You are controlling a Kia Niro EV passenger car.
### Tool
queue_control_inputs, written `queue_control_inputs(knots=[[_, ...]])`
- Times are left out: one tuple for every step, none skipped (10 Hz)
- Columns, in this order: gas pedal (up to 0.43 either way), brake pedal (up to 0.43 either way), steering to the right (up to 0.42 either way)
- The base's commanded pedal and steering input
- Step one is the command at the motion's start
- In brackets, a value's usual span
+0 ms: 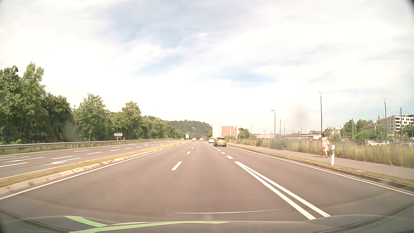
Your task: Follow the waypoints while adhering to traffic rules and regulations
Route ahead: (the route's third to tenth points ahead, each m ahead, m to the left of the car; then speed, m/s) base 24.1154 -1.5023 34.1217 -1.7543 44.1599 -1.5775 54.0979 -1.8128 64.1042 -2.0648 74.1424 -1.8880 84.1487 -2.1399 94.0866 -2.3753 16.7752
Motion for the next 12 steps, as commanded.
queue_control_inputs(knots=[[0.079, 0.0, 0.001], [0.079, 0.0, 0.0], [0.079, 0.0, 0.001], [0.079, 0.0, 0.001], [0.079, 0.0, 0.001], [0.079, 0.0, 0.001], [0.079, 0.0, 0.001], [0.067, 0.0, 0.001], [0.067, 0.0, 0.001], [0.067, 0.0, 0.001], [0.059, 0.0, 0.001], [0.059, 0.0, 0.001]])
